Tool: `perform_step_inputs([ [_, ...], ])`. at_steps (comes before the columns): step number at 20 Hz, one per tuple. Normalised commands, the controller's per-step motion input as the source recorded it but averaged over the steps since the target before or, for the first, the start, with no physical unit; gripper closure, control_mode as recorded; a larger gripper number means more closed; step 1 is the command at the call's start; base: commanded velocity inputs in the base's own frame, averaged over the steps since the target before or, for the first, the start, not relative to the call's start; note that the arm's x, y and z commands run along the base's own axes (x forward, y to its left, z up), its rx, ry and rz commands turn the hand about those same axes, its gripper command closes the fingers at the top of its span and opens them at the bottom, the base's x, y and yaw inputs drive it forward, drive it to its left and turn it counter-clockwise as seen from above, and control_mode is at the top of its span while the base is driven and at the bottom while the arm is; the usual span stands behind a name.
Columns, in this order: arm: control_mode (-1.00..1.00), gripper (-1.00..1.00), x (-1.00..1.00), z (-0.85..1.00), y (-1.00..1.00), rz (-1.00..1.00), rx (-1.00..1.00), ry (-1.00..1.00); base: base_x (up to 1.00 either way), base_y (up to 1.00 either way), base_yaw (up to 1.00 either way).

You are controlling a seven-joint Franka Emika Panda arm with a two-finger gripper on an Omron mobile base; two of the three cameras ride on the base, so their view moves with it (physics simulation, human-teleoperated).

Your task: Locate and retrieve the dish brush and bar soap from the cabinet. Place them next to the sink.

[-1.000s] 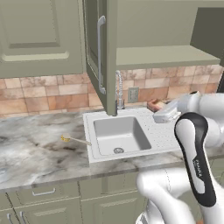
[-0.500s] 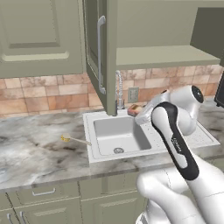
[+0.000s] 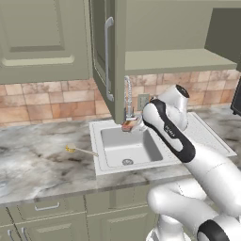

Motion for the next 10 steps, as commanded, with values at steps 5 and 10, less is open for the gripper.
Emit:
perform_step_inputs([
  [5, -1.00, 1.00, 0.29, -0.60, 0.25, 0.25, 0.05, 0.04, 0.00, 0.00, 0.00],
  [10, -1.00, 1.00, 0.17, -0.58, 0.26, 0.28, 0.06, 0.02, 0.00, 0.00, 0.00],
])
